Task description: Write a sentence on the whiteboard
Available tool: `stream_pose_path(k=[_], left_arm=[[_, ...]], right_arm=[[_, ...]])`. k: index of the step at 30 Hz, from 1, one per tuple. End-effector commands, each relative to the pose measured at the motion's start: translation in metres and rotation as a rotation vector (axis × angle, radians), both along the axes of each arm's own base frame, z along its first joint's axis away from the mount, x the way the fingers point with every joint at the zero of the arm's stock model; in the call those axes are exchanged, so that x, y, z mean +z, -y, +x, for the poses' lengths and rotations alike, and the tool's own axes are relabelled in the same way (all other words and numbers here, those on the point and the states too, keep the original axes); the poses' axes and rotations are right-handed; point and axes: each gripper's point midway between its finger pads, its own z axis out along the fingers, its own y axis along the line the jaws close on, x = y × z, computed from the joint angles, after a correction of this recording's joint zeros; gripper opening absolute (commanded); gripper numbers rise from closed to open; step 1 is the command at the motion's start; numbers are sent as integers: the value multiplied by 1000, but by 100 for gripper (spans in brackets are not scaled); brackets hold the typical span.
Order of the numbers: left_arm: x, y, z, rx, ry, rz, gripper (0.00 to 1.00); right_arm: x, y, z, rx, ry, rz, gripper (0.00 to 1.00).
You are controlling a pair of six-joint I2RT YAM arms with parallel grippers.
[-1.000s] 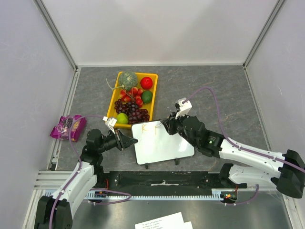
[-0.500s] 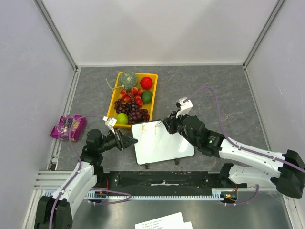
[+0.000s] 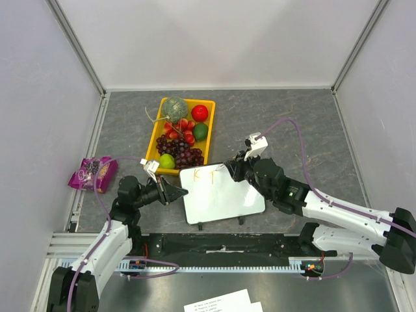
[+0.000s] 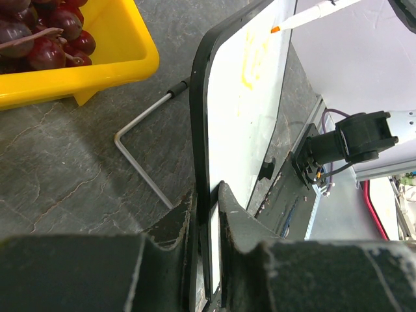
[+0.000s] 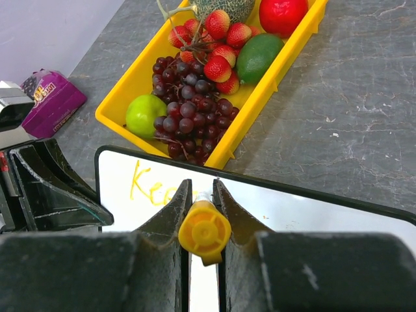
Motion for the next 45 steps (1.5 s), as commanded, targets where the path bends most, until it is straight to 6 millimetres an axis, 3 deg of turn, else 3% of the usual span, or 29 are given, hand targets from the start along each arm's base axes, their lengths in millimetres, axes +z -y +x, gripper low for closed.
stream_pose_path(k=[1, 13, 23, 28, 33, 37, 45], left_arm=[[5, -1, 5, 4, 65, 15, 2], [5, -1, 5, 4, 65, 15, 2], [5, -1, 5, 6, 64, 15, 2], [5, -1, 5, 6, 65, 15, 2], [6, -1, 5, 6, 68, 16, 2], [5, -1, 5, 4, 67, 16, 2], [5, -1, 5, 6, 65, 16, 2]], right_arm=[[-8, 10, 0, -23, -7, -25, 0], [-19, 3, -8, 31, -32, -17, 0], [-15, -10, -4, 44, -39, 29, 0], [2, -7, -8, 53, -25, 88, 0], [49, 10, -22, 78, 47, 213, 0], [73, 30, -26, 46, 97, 238, 0], [68, 48, -24, 4, 103, 171, 0]])
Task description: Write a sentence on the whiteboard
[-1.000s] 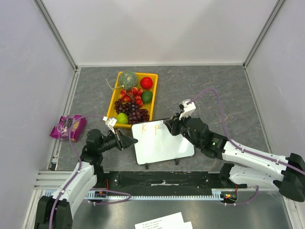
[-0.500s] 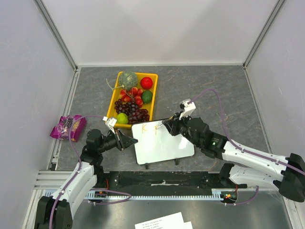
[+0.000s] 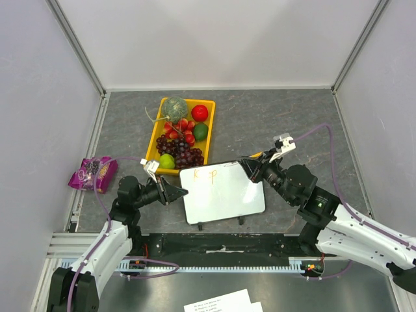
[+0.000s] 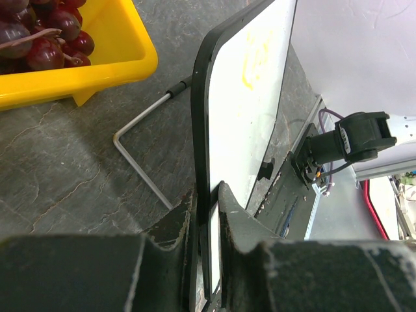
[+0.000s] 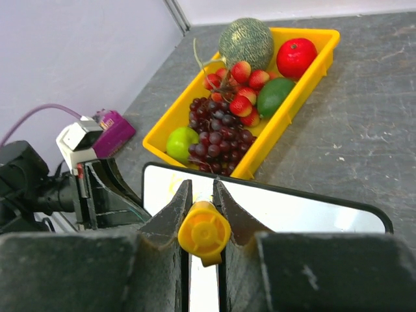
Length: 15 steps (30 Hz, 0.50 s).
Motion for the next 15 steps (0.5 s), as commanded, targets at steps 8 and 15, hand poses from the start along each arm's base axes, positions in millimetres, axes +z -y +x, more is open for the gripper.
stream_pose_path(k=[8, 15], left_arm=[[5, -1, 5, 3, 70, 15, 2], [5, -1, 4, 2, 65, 16, 2]], right_arm=[[-14, 11, 2, -31, -24, -69, 0], [-19, 17, 0, -42, -35, -73, 0]])
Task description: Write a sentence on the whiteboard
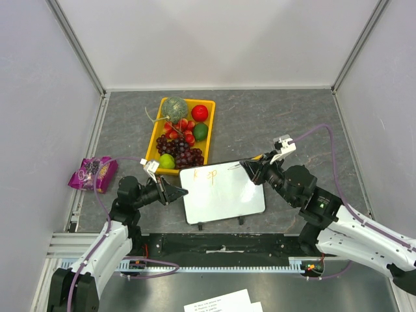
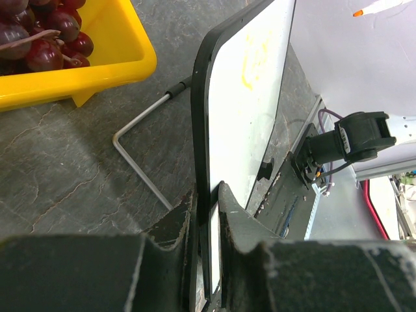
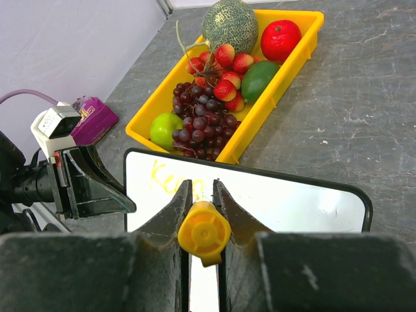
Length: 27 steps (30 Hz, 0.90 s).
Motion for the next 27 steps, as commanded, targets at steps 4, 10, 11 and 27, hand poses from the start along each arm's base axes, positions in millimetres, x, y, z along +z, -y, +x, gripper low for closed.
stream_pose_path(k=[4, 10, 11, 27], left_arm=[[4, -1, 5, 2, 61, 16, 2], [5, -1, 4, 3, 64, 15, 2], [4, -1, 5, 4, 63, 15, 2], [4, -1, 4, 3, 60, 15, 2]], right_arm=[[-2, 7, 2, -23, 4, -6, 0], [-5, 5, 1, -17, -1, -17, 0], [-5, 5, 2, -17, -2, -18, 0], [-7, 3, 3, -2, 23, -63, 0]])
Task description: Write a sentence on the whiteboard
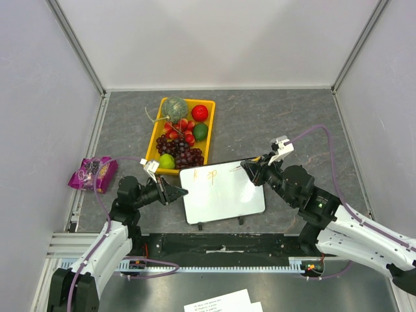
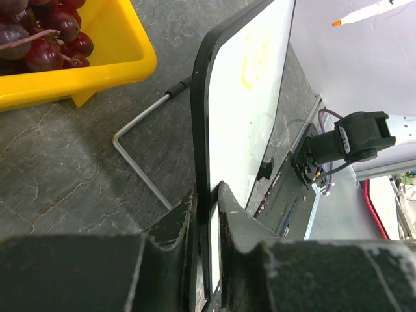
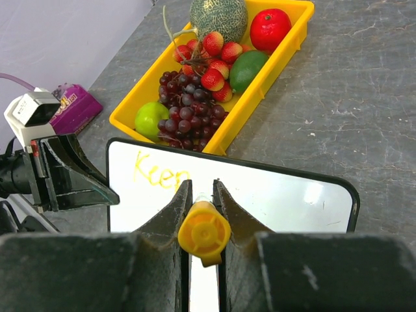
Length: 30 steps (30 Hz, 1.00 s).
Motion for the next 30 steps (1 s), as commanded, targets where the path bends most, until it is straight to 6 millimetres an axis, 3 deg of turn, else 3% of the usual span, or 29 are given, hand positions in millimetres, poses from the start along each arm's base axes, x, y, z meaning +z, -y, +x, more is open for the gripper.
stream_pose_path(k=[1, 21, 30], left_arm=[[5, -1, 5, 4, 62, 14, 2], [4, -1, 6, 7, 63, 17, 2], [5, -2, 6, 9, 65, 16, 2]], right_arm=[[4, -1, 2, 5, 30, -13, 0], [-9, -1, 7, -1, 30, -68, 0], [-5, 5, 13, -47, 47, -77, 0]])
